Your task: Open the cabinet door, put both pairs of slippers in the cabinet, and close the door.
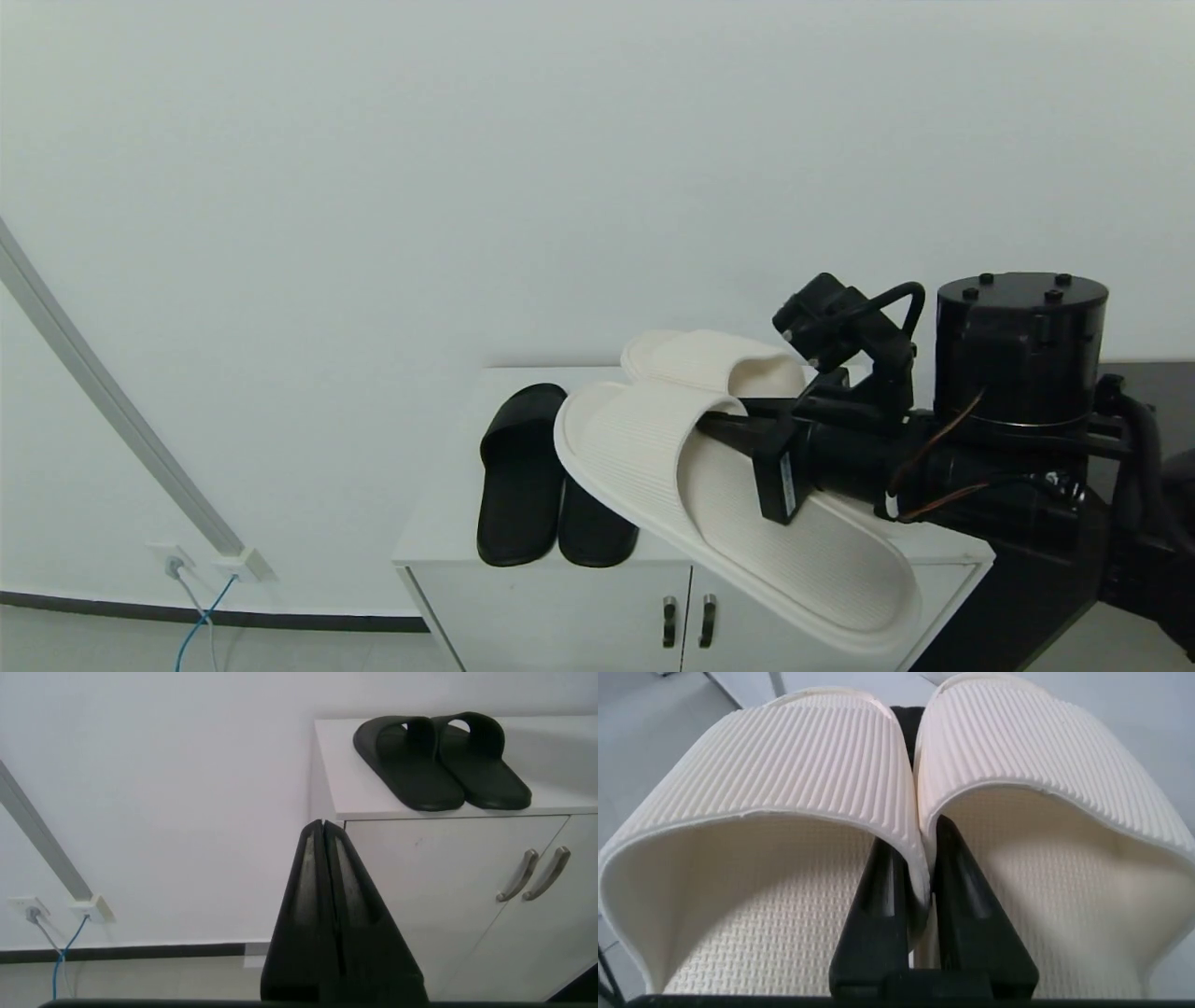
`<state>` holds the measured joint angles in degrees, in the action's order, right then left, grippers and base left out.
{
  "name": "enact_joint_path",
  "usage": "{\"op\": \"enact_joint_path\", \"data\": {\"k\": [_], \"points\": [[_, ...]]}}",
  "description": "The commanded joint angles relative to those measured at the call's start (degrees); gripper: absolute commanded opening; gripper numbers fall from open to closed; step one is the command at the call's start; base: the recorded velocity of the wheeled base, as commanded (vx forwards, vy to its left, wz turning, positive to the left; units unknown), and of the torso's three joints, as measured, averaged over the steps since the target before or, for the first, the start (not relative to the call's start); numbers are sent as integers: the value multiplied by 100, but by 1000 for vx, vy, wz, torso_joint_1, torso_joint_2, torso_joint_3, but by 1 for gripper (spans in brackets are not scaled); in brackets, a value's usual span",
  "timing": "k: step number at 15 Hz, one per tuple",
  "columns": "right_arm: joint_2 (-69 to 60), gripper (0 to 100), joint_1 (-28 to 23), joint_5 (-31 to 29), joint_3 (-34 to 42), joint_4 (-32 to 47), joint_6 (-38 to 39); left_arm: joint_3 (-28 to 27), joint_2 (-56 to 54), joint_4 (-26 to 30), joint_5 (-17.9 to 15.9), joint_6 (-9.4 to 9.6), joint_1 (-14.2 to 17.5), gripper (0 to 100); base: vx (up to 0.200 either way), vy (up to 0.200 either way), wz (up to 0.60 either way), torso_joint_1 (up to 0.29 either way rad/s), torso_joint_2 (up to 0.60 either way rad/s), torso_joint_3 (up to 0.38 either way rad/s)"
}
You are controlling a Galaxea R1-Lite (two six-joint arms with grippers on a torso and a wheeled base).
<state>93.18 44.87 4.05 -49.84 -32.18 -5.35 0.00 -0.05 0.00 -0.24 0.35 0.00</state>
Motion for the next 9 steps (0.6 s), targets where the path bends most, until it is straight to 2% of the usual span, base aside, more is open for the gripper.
{"op": "enact_joint_path", "data": {"k": [1, 4, 9], "points": [[-213, 0, -146, 360, 237, 2, -80, 0, 5, 0, -2, 0, 0, 0, 0, 0, 0, 0, 0, 0], [-222, 0, -172, 492, 352, 2, -317, 0, 5, 0, -2, 9, 0, 0, 0, 0, 0, 0, 0, 0], [-231, 0, -172, 606, 475, 10, -300, 0, 5, 0, -2, 9, 0, 0, -200, 0, 0, 6, 2, 0]]}}
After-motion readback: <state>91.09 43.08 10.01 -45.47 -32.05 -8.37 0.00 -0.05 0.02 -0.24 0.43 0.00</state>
